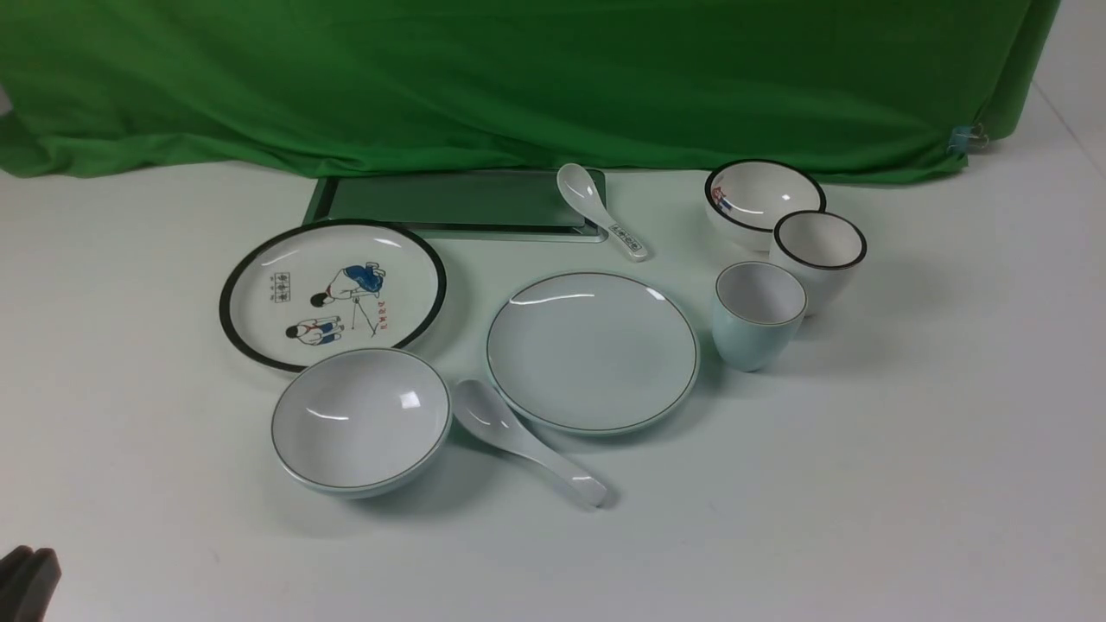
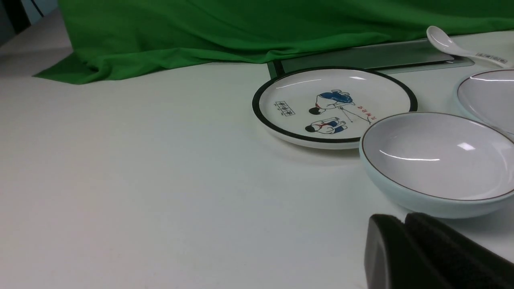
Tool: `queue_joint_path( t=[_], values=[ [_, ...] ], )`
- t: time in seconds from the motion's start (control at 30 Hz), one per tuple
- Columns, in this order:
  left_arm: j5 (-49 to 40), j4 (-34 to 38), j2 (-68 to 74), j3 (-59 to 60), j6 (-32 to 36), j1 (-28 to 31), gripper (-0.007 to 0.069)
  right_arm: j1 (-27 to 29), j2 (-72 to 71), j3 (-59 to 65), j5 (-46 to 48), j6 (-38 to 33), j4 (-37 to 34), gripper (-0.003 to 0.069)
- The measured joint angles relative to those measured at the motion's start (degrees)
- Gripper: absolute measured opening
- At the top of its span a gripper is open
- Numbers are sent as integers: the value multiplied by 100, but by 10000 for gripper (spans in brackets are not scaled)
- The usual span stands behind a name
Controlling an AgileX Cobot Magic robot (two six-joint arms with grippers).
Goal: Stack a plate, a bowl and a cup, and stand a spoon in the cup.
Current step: Use the left arm to grab a blue rice bowl
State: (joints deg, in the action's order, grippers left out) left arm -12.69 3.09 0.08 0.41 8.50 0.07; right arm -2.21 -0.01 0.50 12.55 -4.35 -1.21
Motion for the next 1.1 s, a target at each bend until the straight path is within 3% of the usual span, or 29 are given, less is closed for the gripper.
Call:
queue_joint_path(
  t=[0.17, 0.3, 0.4, 0.53, 0.67, 0.7, 0.8, 0.97, 1.0, 1.1],
  values=[
    [631, 0, 0, 0, 0, 0, -8, 0, 0, 0, -312, 0, 0, 242],
    [2283, -5, 0, 0, 0, 0, -8, 0, 0, 0, -1693, 213, 0, 242],
    [3264, -5, 0, 0, 0, 0, -8, 0, 0, 0, -2977, 923, 0, 242],
    [3932, -5, 0, 0, -72, 0, -8, 0, 6, 0, -3860, 1363, 0, 235],
    [4675, 95, 0, 0, -423, 0, -8, 0, 180, -8, -4214, 1501, 0, 185],
    [5001, 174, 28, -8, -696, 0, -8, 0, 354, -98, -4189, 1453, 0, 134],
    [4742, 192, 407, -487, -1013, 0, -8, 0, 992, -562, -4090, 1105, 0, 29],
    [3219, -121, 1483, -1603, -968, 0, -8, 0, 2303, -1306, -3883, 435, 0, 16],
    [2589, -140, 2140, -2017, -966, 0, -8, 0, 3070, -1634, -3800, 303, 5, 16],
    [2239, -134, 2912, -2342, -1010, 0, -8, 0, 3849, -1940, -3536, 294, 5, 16]
  ],
)
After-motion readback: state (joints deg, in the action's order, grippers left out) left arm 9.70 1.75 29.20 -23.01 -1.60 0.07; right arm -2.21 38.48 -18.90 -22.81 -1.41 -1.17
